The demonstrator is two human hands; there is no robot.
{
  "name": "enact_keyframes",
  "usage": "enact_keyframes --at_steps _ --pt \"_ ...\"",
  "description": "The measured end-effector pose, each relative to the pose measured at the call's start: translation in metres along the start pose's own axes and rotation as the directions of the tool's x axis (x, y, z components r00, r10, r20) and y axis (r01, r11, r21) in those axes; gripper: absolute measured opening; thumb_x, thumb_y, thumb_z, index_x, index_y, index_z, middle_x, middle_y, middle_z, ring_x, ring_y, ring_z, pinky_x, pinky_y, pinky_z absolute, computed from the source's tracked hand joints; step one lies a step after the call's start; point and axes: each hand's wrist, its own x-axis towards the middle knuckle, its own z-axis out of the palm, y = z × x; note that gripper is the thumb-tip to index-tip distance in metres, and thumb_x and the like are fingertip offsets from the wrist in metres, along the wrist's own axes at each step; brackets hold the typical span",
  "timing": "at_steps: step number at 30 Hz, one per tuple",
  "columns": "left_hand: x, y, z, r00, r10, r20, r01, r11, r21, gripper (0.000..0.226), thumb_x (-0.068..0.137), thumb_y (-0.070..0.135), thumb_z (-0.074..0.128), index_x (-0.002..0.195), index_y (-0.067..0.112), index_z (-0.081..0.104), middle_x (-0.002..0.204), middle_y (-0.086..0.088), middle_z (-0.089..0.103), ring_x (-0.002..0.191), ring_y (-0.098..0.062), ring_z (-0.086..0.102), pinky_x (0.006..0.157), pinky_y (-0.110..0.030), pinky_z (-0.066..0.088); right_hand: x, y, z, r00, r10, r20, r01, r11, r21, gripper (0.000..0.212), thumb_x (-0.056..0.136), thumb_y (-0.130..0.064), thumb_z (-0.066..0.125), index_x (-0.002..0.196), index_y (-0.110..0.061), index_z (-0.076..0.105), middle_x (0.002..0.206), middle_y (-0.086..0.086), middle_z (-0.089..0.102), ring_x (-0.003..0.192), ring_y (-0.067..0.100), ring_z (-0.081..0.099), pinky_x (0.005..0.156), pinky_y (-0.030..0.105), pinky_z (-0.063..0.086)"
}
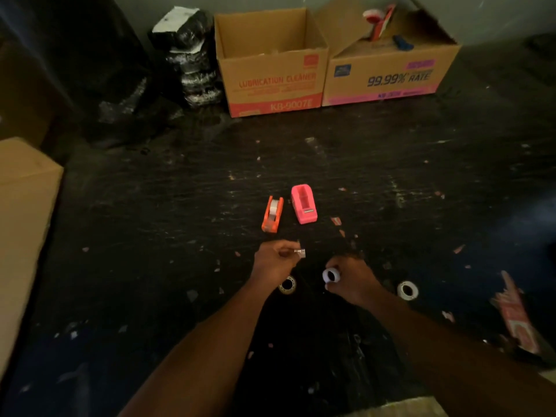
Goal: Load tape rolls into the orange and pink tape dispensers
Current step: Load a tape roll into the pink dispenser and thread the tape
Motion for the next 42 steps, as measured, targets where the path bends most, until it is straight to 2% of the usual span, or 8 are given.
enact_keyframes --at_steps 3,11,20,25,31,34,37,42 --pt "-0.004 -0.011 -0.011 0.998 -0.053 -0.026 0.052 0.998 -0.026 0.022 0.087 0.013 0.076 0.100 0.029 0.073 0.104 0.001 0.077 0.095 -0.015 0.075 0.089 -0.032 0.059 0.007 -0.016 0.020 0.999 -0.022 0.027 0.023 0.999 -0.023 0.046 0.073 -0.022 0.083 0.116 -0.022 0.067 0.124 0.006 0.062 0.113 0.023 0.063 0.094 0.034 0.053" --pt "-0.008 -0.020 -0.015 0.992 -0.101 -0.070 0.095 0.992 -0.085 0.019 0.084 0.012 0.079 0.089 0.029 0.072 0.102 -0.001 0.078 0.093 -0.017 0.076 0.090 -0.032 0.059 0.008 -0.010 0.021 1.000 -0.016 0.007 0.016 1.000 0.017 0.059 0.066 -0.032 0.087 0.119 -0.021 0.065 0.125 0.006 0.060 0.114 0.023 0.061 0.096 0.035 0.052" --pt "-0.004 0.015 0.050 0.988 -0.044 0.147 0.052 0.997 -0.053 0.020 0.084 0.009 0.078 0.097 0.024 0.073 0.104 -0.005 0.078 0.096 -0.018 0.075 0.095 -0.038 0.059 -0.032 0.091 -0.040 0.930 0.318 -0.184 -0.313 0.948 0.060 0.050 0.083 -0.042 0.073 0.126 -0.019 0.062 0.129 0.012 0.056 0.122 0.033 0.053 0.101 0.042 0.049" --pt "-0.011 0.018 0.091 0.974 -0.038 0.224 0.037 0.999 0.008 0.022 0.087 0.011 0.075 0.109 0.017 0.074 0.102 -0.003 0.078 0.087 -0.015 0.075 0.072 -0.023 0.054 -0.051 0.116 -0.033 0.895 0.420 -0.150 -0.397 0.904 0.161 0.046 0.080 -0.040 0.075 0.120 -0.019 0.063 0.123 0.014 0.060 0.111 0.035 0.062 0.092 0.041 0.053" --pt "-0.022 0.020 0.093 0.965 -0.070 0.252 0.065 0.997 0.027 0.022 0.088 0.013 0.074 0.109 0.020 0.073 0.104 -0.002 0.078 0.089 -0.014 0.075 0.068 -0.021 0.051 -0.045 0.101 -0.029 0.898 0.428 -0.102 -0.359 0.847 0.393 0.026 0.084 -0.029 0.073 0.107 -0.019 0.065 0.100 0.003 0.065 0.093 0.021 0.063 0.074 0.035 0.051" --pt "-0.023 0.028 0.076 0.967 -0.064 0.248 0.065 0.998 0.002 0.022 0.088 0.013 0.074 0.110 0.020 0.073 0.103 -0.002 0.078 0.086 -0.012 0.074 0.064 -0.019 0.050 -0.031 0.079 -0.036 0.913 0.407 0.038 -0.309 0.627 0.715 0.029 0.082 -0.022 0.077 0.109 -0.016 0.069 0.090 0.006 0.074 0.078 0.018 0.069 0.067 0.035 0.055" --pt "-0.022 0.037 0.057 0.980 -0.016 0.197 0.026 0.998 -0.049 0.024 0.088 0.010 0.073 0.111 0.016 0.073 0.101 -0.005 0.077 0.078 -0.012 0.073 0.057 -0.014 0.049 -0.021 0.047 -0.048 0.956 0.276 0.100 -0.229 0.489 0.841 0.025 0.088 -0.014 0.071 0.113 -0.014 0.069 0.089 0.006 0.073 0.078 0.018 0.068 0.066 0.031 0.052" --pt "-0.025 0.042 0.024 0.991 0.065 0.114 -0.055 0.994 -0.092 0.024 0.091 0.006 0.070 0.115 0.010 0.070 0.103 -0.010 0.077 0.081 -0.017 0.073 0.066 -0.021 0.055 -0.009 0.001 -0.057 0.989 0.078 0.129 -0.151 0.507 0.849 0.028 0.091 -0.012 0.068 0.119 -0.015 0.068 0.099 0.008 0.074 0.087 0.019 0.070 0.072 0.032 0.053"
